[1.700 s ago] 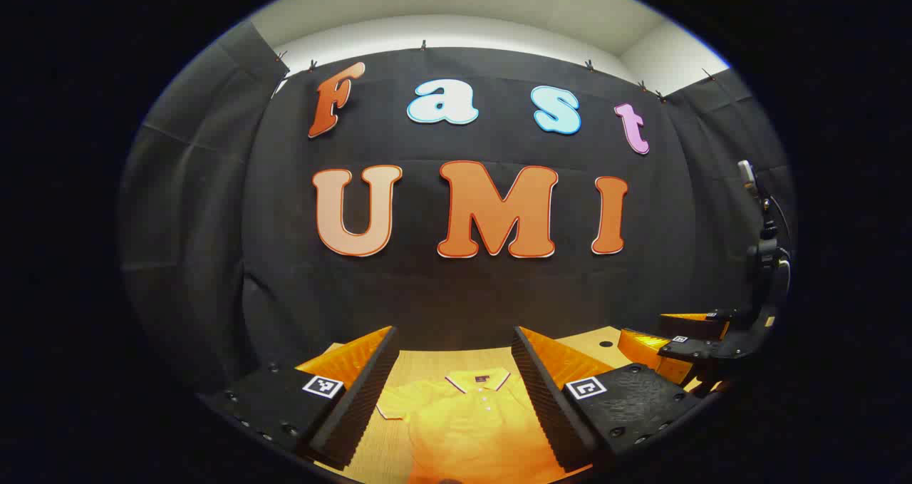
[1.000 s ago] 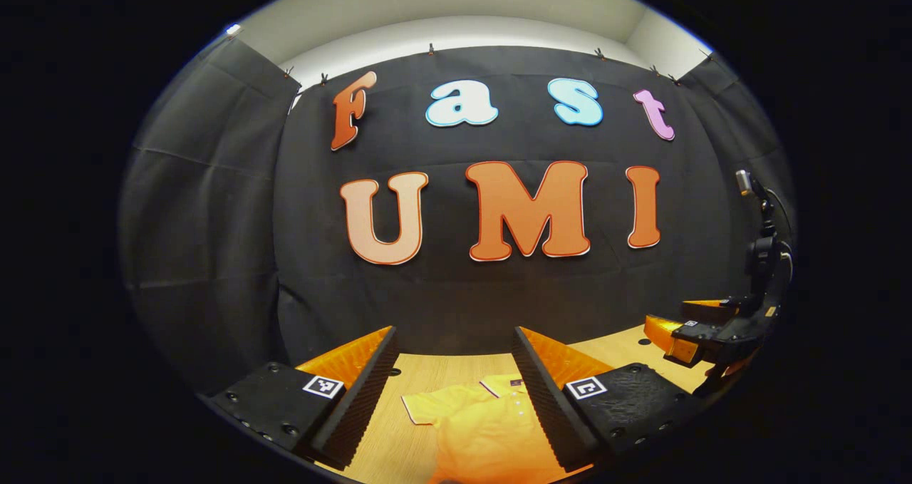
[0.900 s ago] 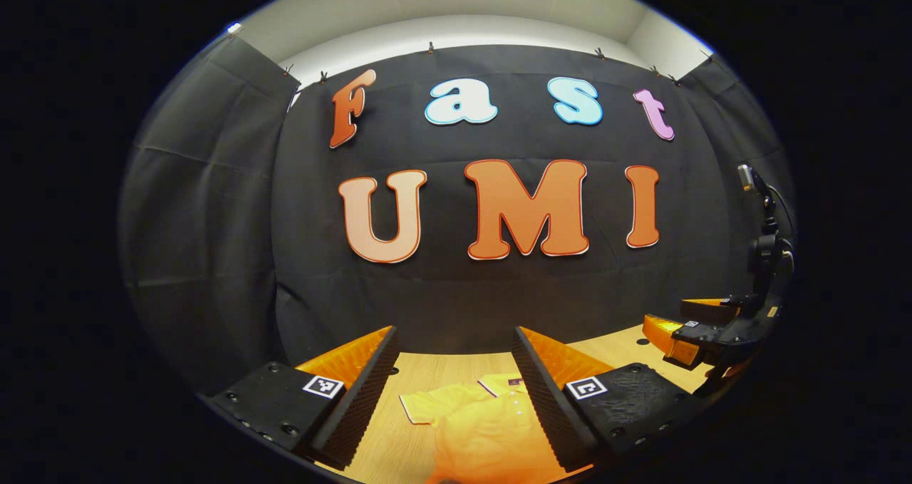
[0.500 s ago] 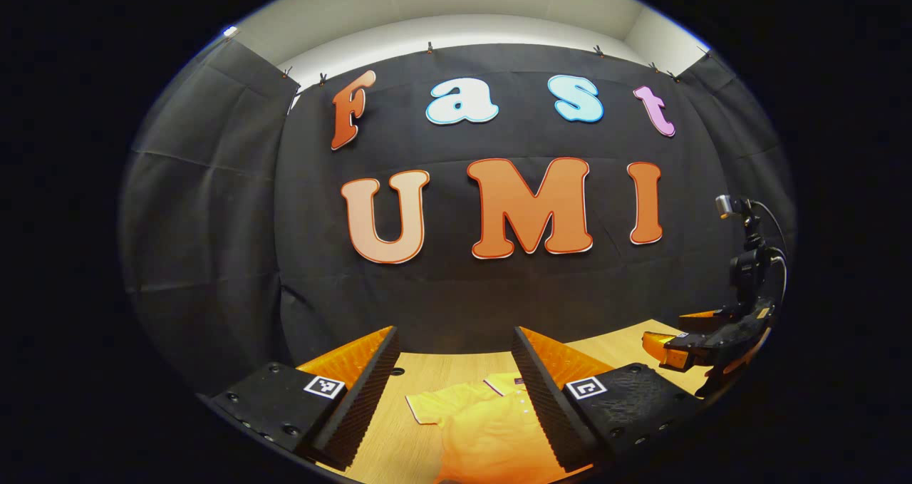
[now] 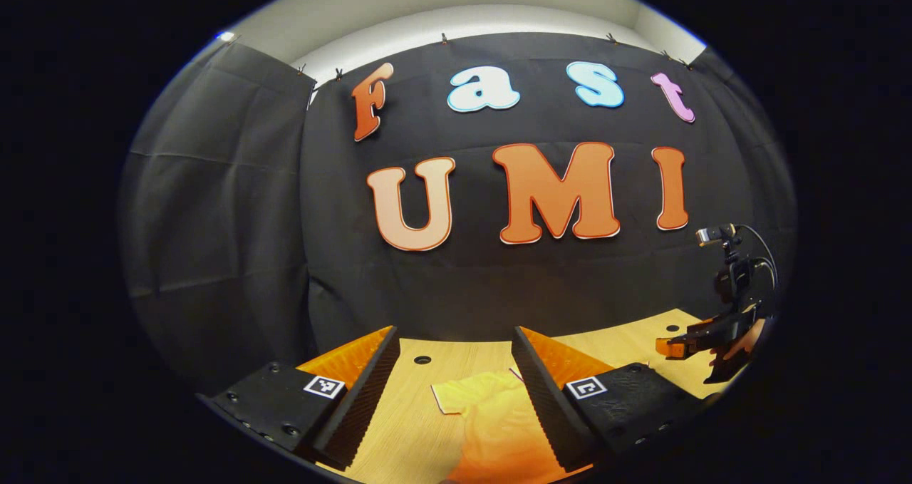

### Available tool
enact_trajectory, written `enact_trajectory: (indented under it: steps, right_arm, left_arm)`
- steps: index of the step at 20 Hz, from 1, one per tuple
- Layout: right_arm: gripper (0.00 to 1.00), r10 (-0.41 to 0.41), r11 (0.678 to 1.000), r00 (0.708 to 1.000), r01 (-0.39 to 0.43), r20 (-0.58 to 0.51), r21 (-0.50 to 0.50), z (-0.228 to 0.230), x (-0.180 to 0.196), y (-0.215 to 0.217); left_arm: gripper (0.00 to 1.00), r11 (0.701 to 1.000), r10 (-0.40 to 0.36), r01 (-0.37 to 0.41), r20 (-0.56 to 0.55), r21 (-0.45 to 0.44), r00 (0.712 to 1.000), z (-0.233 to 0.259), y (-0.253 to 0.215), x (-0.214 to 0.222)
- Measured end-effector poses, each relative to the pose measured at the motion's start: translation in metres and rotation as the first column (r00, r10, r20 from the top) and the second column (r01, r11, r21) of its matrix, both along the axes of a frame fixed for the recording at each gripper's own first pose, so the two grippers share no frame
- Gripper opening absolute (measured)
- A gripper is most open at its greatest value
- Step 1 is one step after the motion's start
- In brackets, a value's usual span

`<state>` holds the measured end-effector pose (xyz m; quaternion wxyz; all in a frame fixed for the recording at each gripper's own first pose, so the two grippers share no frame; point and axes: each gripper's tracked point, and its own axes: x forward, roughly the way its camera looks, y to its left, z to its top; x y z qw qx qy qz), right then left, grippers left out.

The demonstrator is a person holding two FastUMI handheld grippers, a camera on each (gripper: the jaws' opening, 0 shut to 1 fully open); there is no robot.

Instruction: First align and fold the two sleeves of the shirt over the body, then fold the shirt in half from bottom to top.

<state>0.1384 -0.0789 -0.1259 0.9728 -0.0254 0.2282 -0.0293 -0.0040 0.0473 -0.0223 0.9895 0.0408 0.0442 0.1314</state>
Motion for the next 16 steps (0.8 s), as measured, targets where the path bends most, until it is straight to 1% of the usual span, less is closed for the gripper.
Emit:
enact_trajectory:
  steps: [2,4,6,9,11,14,16]
  right_arm:
    - [0.98,-0.013,1.000,0.997,0.014,-0.082,0.005,-0.022,0.012,-0.007]
    - [0.97,-0.008,1.000,0.986,0.012,-0.164,0.021,-0.043,0.020,-0.009]
    - [0.94,-0.004,1.000,0.970,0.010,-0.243,0.023,-0.062,0.029,-0.014]
    - [0.90,-0.008,0.999,0.948,0.018,-0.317,0.031,-0.086,0.044,-0.020]
    - [0.87,-0.010,0.999,0.928,0.026,-0.374,0.036,-0.102,0.051,-0.023]
    - [0.82,-0.019,1.000,0.894,0.026,-0.448,0.009,-0.123,0.062,-0.032]
    - [0.80,-0.026,0.999,0.873,0.038,-0.487,0.014,-0.134,0.068,-0.035]
  left_arm:
    - [0.97,1.000,0.023,-0.023,-0.022,0.005,0.999,-0.008,0.001,-0.001]
    - [0.97,0.998,0.068,-0.068,-0.064,0.007,0.996,-0.019,0.011,-0.003]
    - [0.99,0.995,0.103,-0.104,-0.092,-0.001,0.990,-0.028,0.016,-0.007]
    - [0.99,0.989,0.150,-0.150,-0.114,0.009,0.982,-0.032,0.024,-0.013]
    - [0.99,0.985,0.170,-0.168,-0.128,0.021,0.977,-0.035,0.024,-0.016]
    - [0.99,0.979,0.202,-0.201,-0.162,0.026,0.966,-0.042,0.024,-0.018]
    - [0.99,0.978,0.207,-0.206,-0.174,0.023,0.963,-0.044,0.019,-0.018]
